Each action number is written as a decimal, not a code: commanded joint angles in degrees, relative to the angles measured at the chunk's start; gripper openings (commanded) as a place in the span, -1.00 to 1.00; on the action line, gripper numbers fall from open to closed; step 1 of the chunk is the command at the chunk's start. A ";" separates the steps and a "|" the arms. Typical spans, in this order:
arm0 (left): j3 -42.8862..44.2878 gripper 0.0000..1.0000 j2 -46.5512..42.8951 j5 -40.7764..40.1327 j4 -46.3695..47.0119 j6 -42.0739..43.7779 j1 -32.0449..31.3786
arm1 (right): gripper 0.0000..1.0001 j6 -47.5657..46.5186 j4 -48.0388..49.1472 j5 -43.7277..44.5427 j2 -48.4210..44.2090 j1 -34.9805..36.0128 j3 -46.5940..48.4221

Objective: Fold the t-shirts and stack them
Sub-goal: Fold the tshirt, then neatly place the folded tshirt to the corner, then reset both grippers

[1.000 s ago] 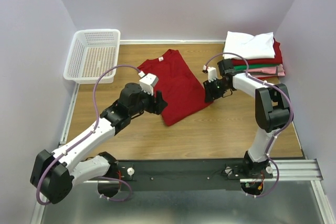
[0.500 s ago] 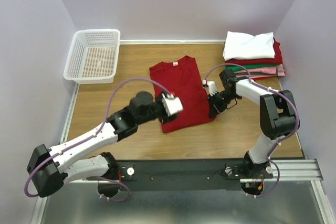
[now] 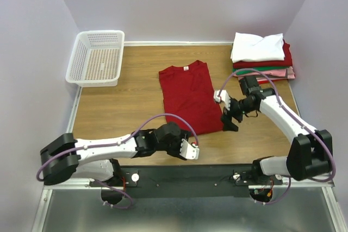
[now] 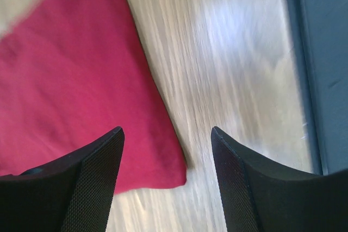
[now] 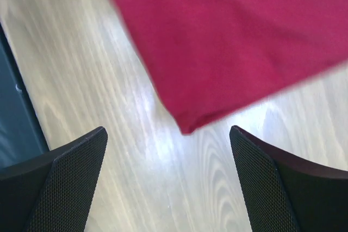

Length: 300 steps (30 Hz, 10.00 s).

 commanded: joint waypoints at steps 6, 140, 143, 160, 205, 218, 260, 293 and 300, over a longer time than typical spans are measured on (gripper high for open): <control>-2.01 0.39 10.88 -8.11 6.55 1.89 0.77 | 0.99 -17.66 13.75 -8.15 4.00 -0.20 -9.21; 7.74 0.91 -9.24 19.40 12.62 -45.57 61.68 | 1.00 70.05 48.74 22.36 32.21 -4.86 12.76; 7.48 0.91 -9.50 19.66 12.88 -45.40 61.68 | 0.98 70.85 48.74 20.51 34.85 -4.69 13.11; 6.95 0.91 -10.38 22.21 14.20 -45.75 61.68 | -0.99 70.68 44.18 7.15 42.33 -0.82 18.55; 6.60 0.91 -13.55 22.74 14.73 -45.05 61.68 | -1.00 31.04 11.83 37.29 36.26 -2.31 69.62; 6.51 0.91 -13.37 22.65 14.73 -45.05 61.68 | -0.99 29.19 13.58 41.86 35.47 -2.66 73.22; 6.51 0.91 -11.61 22.65 14.73 -44.70 61.68 | -0.99 27.17 18.50 40.36 46.72 -18.48 79.64; 7.39 0.95 -13.63 16.09 13.32 -44.25 61.77 | 0.99 36.04 26.06 16.93 22.06 -21.21 54.08; 11.94 0.97 -19.33 4.11 6.84 -50.15 62.30 | 0.99 52.97 29.31 16.71 5.63 -22.26 32.67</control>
